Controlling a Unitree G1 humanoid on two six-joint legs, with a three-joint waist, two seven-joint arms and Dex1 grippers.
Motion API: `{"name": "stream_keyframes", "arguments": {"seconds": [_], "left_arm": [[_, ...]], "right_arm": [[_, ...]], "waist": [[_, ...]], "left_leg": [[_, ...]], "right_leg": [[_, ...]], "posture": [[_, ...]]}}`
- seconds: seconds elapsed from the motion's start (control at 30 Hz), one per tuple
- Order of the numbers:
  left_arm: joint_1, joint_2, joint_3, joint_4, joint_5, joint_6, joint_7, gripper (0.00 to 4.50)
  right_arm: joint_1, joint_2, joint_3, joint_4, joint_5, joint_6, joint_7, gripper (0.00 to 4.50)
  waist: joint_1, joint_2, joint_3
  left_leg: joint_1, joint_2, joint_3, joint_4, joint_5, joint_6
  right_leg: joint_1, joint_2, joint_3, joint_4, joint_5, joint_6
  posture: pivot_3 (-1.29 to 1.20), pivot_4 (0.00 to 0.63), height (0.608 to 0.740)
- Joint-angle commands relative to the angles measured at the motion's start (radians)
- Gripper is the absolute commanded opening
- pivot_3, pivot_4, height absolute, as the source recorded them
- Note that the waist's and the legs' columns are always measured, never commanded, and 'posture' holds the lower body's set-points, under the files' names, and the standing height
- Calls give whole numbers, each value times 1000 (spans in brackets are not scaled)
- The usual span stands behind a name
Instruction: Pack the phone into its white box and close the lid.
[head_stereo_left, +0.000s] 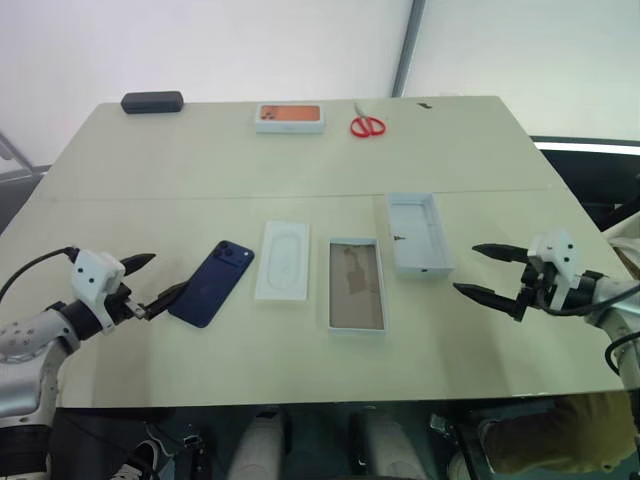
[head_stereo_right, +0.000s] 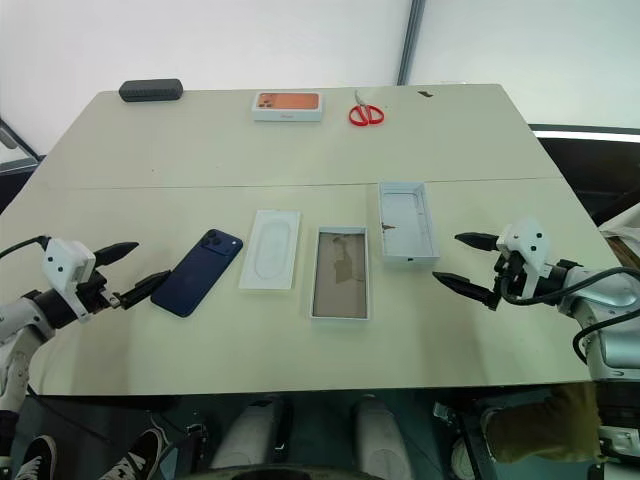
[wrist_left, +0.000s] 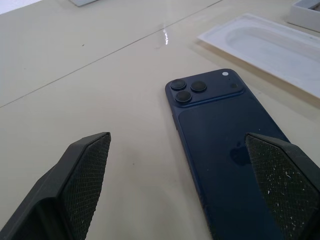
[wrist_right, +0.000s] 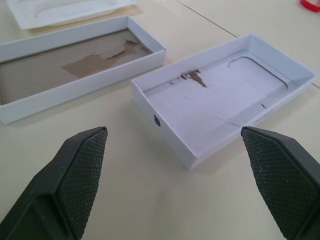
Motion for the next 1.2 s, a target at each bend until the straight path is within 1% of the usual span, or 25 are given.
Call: {"name": "stream_keyframes", "arguments": {"seconds": [0.03, 0.17, 0.5, 0.67, 0.77, 1.0, 1.1, 1.2], "left_arm": [[-17, 6, 26, -9, 1, -23, 11, 4500], [-26, 13, 0, -6, 44, -11, 47, 4500], [-33, 3, -5, -16, 33, 4, 45, 4500], [-42, -6, -21, -13, 52, -15, 57, 4500], [-50, -15, -26, -32, 38, 28, 64, 4500], [-49, -14, -28, -47, 48, 48, 74, 4500], [-51, -15, -33, -59, 37, 91, 84, 4500], [-57, -26, -29, -132, -37, 213, 92, 4500]], "right_arm": [[-1, 0, -21, -10, 2, -26, -3, 4473], [-2, 1, -16, -16, -2, -29, -8, 4473], [-12, 4, -7, -14, -12, -39, -11, 4473], [-20, 21, 18, -23, -33, -71, -24, 4473], [-27, 24, 24, -20, -37, -78, -24, 4473], [-46, 26, 30, 3, -46, -99, -25, 4473], [-52, 28, 40, 5, -52, -106, -21, 4473], [-65, 24, 53, -27, -49, -98, -14, 4473]], "waist": [[0, 0, 0], [0, 0, 0], [0, 0, 0], [0, 0, 0], [0, 0, 0], [0, 0, 0], [0, 0, 0], [-1, 0, 0]], "left_leg": [[0, 0, 0, 0, 0, 0], [0, 0, 0, 0, 0, 0], [0, 0, 0, 0, 0, 0], [0, 0, 0, 0, 0, 0], [0, 0, 0, 0, 0, 0], [0, 0, 0, 0, 0, 0], [0, 0, 0, 0, 0, 0], [0, 0, 0, 0, 0, 0]], "right_leg": [[0, 0, 0, 0, 0, 0], [0, 0, 0, 0, 0, 0], [0, 0, 0, 0, 0, 0], [0, 0, 0, 0, 0, 0], [0, 0, 0, 0, 0, 0], [0, 0, 0, 0, 0, 0], [0, 0, 0, 0, 0, 0], [0, 0, 0, 0, 0, 0]], "posture": [[0, 150, 740], [0, 150, 740], [0, 150, 740], [0, 150, 740], [0, 150, 740], [0, 150, 740], [0, 150, 740], [0, 150, 740]]}}
